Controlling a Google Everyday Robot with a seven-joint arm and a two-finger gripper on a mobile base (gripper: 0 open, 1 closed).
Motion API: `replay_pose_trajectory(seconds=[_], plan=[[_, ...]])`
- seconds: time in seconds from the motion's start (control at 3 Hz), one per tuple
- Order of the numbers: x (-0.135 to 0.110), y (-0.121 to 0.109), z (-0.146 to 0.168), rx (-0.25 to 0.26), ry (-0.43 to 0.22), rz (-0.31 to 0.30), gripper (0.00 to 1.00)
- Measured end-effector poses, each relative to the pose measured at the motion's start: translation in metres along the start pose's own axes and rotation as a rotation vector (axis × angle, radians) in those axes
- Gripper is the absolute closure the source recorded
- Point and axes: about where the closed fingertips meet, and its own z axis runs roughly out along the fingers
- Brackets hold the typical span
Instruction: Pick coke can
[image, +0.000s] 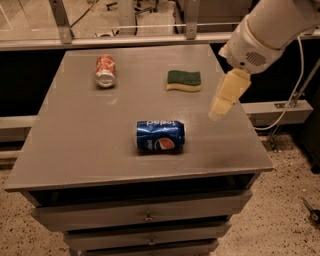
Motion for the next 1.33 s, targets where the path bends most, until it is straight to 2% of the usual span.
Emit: replay_pose_trajectory(seconds=[0.33, 0.67, 1.33], plan=[[-0.048, -0.038, 0.033, 0.019, -0.100, 0.040, 0.00], [-0.065, -0.053, 0.043, 0.033, -0.137, 0.061, 0.00], [-0.073, -0.055, 0.049, 0.038, -0.162, 0.075, 0.00]])
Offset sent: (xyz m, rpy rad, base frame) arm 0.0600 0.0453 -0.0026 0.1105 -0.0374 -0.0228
